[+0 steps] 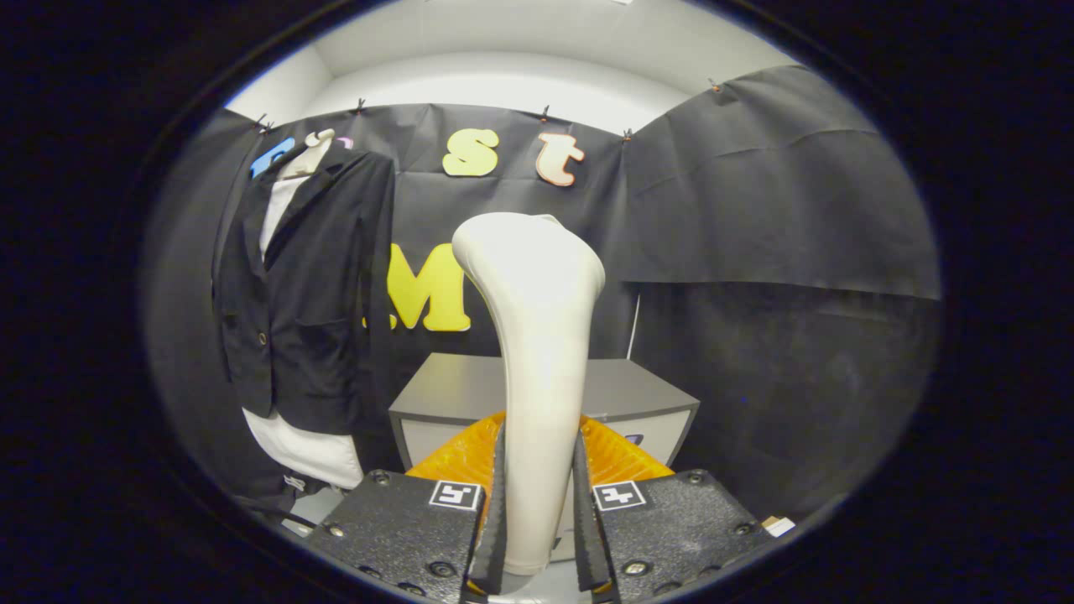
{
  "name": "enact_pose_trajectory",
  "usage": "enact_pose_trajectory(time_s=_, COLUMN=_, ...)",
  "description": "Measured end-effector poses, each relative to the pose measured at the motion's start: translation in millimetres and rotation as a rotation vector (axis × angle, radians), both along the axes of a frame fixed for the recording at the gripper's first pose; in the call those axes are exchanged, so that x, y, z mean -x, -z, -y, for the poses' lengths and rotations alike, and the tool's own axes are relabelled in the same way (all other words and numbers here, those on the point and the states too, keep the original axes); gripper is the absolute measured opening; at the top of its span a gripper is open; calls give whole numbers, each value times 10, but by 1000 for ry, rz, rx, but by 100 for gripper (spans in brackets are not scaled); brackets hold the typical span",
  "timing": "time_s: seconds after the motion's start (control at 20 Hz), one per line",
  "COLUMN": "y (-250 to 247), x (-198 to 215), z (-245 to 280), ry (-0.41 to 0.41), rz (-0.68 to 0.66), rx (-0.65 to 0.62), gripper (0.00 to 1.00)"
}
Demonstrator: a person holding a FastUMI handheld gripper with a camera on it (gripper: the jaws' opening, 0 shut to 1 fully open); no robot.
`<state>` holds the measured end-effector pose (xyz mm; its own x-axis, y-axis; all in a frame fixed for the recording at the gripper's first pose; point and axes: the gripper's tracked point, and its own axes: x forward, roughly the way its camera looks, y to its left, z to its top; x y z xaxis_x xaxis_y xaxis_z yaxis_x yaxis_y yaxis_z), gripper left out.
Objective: Iron the clothes twice with a garment steamer, once on the left side and once on the right side.
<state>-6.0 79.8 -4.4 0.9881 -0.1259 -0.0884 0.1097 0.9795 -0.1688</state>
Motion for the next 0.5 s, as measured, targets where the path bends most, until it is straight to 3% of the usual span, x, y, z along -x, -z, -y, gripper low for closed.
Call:
enact_pose_trajectory(time_s=0.25, y=-99, x=-95, z=416, ry=-4, rz=-1, rx=-19, gripper=35)
enact_pose_trajectory(time_s=0.5, y=-96, x=-127, z=497, ry=-49, rz=-10, rx=-17, gripper=36)
